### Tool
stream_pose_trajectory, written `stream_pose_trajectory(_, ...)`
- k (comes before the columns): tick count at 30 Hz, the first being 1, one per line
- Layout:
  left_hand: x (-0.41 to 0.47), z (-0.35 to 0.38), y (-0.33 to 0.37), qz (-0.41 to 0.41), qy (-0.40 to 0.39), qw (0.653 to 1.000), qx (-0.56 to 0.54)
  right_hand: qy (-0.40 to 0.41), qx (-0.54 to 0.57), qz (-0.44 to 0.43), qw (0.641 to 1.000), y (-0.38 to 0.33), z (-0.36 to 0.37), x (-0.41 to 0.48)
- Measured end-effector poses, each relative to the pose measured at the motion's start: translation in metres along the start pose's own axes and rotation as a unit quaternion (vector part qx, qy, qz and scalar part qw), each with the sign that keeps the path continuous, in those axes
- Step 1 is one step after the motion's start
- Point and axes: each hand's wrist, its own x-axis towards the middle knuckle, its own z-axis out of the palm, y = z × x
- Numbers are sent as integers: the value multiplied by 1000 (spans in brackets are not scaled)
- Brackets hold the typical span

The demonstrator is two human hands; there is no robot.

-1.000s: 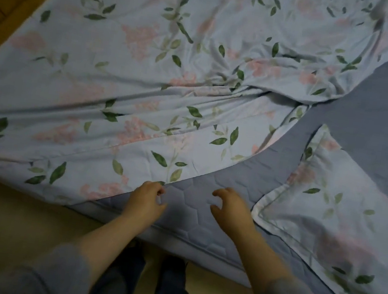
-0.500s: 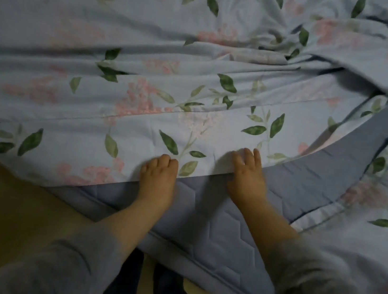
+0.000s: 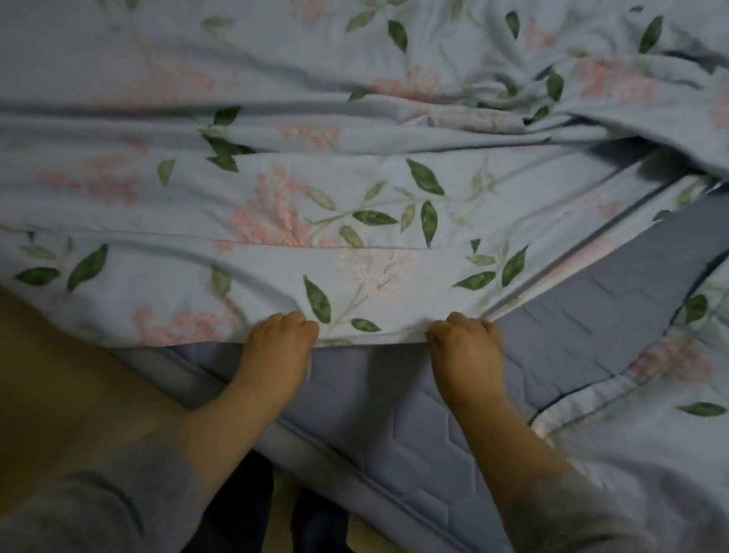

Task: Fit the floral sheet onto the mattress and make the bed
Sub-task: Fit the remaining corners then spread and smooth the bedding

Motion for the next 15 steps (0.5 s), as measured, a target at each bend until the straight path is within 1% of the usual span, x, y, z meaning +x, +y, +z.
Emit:
stream_pose_trajectory(4, -30, -14, 13, -19, -18, 999, -24, 15, -15, -31, 999, -2, -14, -28)
stream_pose_trajectory(8, -67, -15, 24, -42, -20, 998, -39, 11, -22, -32, 999, -8, -23, -67)
stream_pose_trajectory(11, -92, -14, 29, -51, -53, 997, -2, 9, -7, -33, 999, -15, -17, -96)
stream_pose_trajectory(15, -121, -9, 22, -56, -71, 996, 24, 2, -11, -38, 999, -32, -7, -132)
